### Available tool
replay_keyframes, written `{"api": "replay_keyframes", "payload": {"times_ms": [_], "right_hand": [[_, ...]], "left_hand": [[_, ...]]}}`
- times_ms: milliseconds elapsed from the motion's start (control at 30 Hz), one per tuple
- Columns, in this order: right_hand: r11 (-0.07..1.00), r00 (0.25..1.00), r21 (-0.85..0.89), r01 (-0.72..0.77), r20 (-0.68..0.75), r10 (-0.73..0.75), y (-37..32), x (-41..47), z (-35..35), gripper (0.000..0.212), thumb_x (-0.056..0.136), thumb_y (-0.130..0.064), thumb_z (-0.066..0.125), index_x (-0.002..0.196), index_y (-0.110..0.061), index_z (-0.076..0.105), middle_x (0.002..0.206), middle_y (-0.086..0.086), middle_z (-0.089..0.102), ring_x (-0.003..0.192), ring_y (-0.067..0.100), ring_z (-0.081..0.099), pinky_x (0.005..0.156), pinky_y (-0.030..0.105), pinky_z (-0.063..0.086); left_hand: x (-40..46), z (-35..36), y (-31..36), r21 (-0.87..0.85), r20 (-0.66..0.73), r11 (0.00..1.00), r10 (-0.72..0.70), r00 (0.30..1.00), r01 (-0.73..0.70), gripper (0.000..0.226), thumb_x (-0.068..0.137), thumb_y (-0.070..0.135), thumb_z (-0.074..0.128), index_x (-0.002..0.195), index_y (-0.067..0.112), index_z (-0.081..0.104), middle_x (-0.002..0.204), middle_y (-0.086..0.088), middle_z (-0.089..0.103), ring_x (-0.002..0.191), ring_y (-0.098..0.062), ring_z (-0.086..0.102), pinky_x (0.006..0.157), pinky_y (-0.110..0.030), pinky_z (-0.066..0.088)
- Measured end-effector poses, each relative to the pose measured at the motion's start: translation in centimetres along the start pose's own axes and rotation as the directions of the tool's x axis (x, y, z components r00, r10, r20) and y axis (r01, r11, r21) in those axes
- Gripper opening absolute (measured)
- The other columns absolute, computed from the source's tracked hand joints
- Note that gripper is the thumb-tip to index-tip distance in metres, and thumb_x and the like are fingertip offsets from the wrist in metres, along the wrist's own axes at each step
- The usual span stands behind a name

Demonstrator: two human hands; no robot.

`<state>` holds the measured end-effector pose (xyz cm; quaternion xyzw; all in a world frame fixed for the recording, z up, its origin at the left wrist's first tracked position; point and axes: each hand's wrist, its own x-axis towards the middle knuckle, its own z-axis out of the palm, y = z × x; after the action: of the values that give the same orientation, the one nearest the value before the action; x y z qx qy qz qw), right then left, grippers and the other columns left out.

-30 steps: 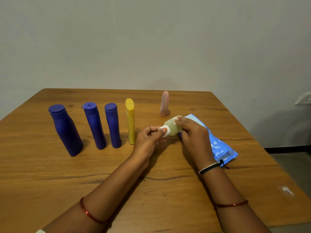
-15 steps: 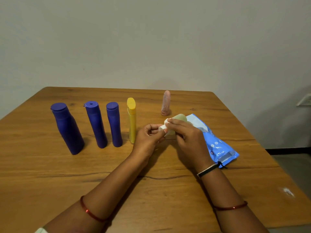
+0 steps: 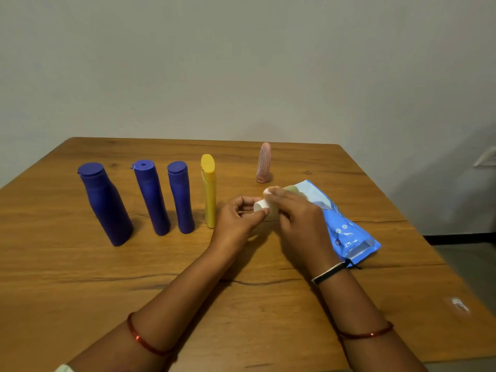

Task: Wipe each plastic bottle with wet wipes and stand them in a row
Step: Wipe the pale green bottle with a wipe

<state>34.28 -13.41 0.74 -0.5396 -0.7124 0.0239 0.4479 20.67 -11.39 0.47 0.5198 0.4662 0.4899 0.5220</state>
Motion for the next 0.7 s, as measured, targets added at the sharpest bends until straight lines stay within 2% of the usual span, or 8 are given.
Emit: {"api": "replay_keyframes", "payload": {"times_ms": [67,133,200,333,433,533,600,700], "right_hand": [[0.997,0.996,0.009,0.075,0.044,-0.075,-0.6,-0.3,0.2,0.042,0.077,0.002,0.050,0.111,-0.014,0.070,0.119,0.003,0.066,0.112,0.009,0.055,0.095,0.017,0.040],[0.997,0.996,-0.012,0.077,0.051,-0.077,-0.3,-0.2,0.1,0.042,0.077,0.000,0.049,0.111,-0.014,0.070,0.119,0.003,0.066,0.112,0.012,0.058,0.095,0.020,0.042],[0.998,1.000,-0.066,0.022,0.018,-0.021,0.6,0.2,-0.1,0.041,0.078,0.002,0.051,0.111,-0.013,0.070,0.120,0.003,0.066,0.113,0.014,0.058,0.096,0.019,0.039],[0.979,0.988,-0.156,-0.133,-0.096,0.119,2.6,0.9,-1.0,0.042,0.074,0.012,0.053,0.106,-0.009,0.072,0.113,0.007,0.068,0.108,0.022,0.063,0.092,0.011,0.031],[0.966,0.974,-0.173,-0.195,-0.154,0.169,3.2,0.9,-1.3,0.037,0.077,0.008,0.053,0.106,-0.006,0.071,0.111,0.008,0.069,0.106,0.023,0.063,0.090,0.011,0.032],[0.988,0.987,-0.093,-0.120,-0.123,0.108,2.1,0.7,-0.7,0.042,0.074,0.014,0.052,0.108,-0.004,0.070,0.116,0.010,0.067,0.111,0.021,0.061,0.098,0.018,0.036],[0.999,0.998,0.010,-0.045,-0.048,0.046,1.0,0.4,0.0,0.043,0.075,0.011,0.051,0.110,-0.006,0.069,0.119,0.008,0.066,0.114,0.017,0.058,0.103,0.026,0.038],[0.996,0.997,0.071,0.059,0.039,-0.062,0.1,0.0,0.9,0.044,0.077,0.005,0.050,0.113,-0.011,0.068,0.119,0.003,0.066,0.114,0.009,0.055,0.113,0.034,0.027]], "left_hand": [[0.0,-0.3,-0.1,0.015,0.004,1.000,0.001,1.000,-0.001,0.021,0.083,0.014,0.071,0.104,0.011,0.067,0.094,-0.004,0.070,0.089,-0.015,0.067,0.066,-0.018,0.054],[0.1,-0.4,-0.1,0.024,0.008,1.000,0.008,1.000,-0.008,0.021,0.083,0.012,0.071,0.104,0.013,0.067,0.092,-0.002,0.069,0.088,-0.014,0.067,0.066,-0.019,0.053],[0.0,-0.2,0.0,0.046,0.007,0.999,0.029,1.000,-0.030,0.024,0.081,0.009,0.073,0.104,0.012,0.068,0.087,0.001,0.068,0.083,-0.011,0.065,0.067,-0.020,0.053],[-0.2,0.3,0.0,0.046,0.017,0.997,0.065,0.998,-0.065,0.028,0.081,0.001,0.071,0.108,0.004,0.067,0.080,0.005,0.065,0.065,0.004,0.059,0.061,-0.013,0.050],[-0.2,0.4,0.0,0.038,0.023,0.997,0.064,0.998,-0.064,0.028,0.081,0.001,0.071,0.108,0.005,0.067,0.080,0.004,0.066,0.064,0.005,0.059,0.060,-0.013,0.050],[-0.3,0.4,0.1,0.019,0.030,0.998,0.055,0.998,-0.055,0.028,0.081,0.001,0.071,0.108,0.004,0.066,0.078,0.005,0.067,0.067,0.002,0.062,0.062,-0.016,0.052],[-0.5,0.3,0.3,0.004,0.046,0.999,0.042,0.998,-0.043,0.029,0.082,0.002,0.070,0.110,0.006,0.066,0.082,0.003,0.069,0.076,-0.007,0.066,0.069,-0.023,0.055],[-0.6,0.0,0.3,0.021,0.086,0.997,0.068,0.994,-0.070,0.028,0.086,0.004,0.065,0.113,0.010,0.066,0.093,-0.006,0.072,0.089,-0.019,0.068,0.077,-0.031,0.056]]}}
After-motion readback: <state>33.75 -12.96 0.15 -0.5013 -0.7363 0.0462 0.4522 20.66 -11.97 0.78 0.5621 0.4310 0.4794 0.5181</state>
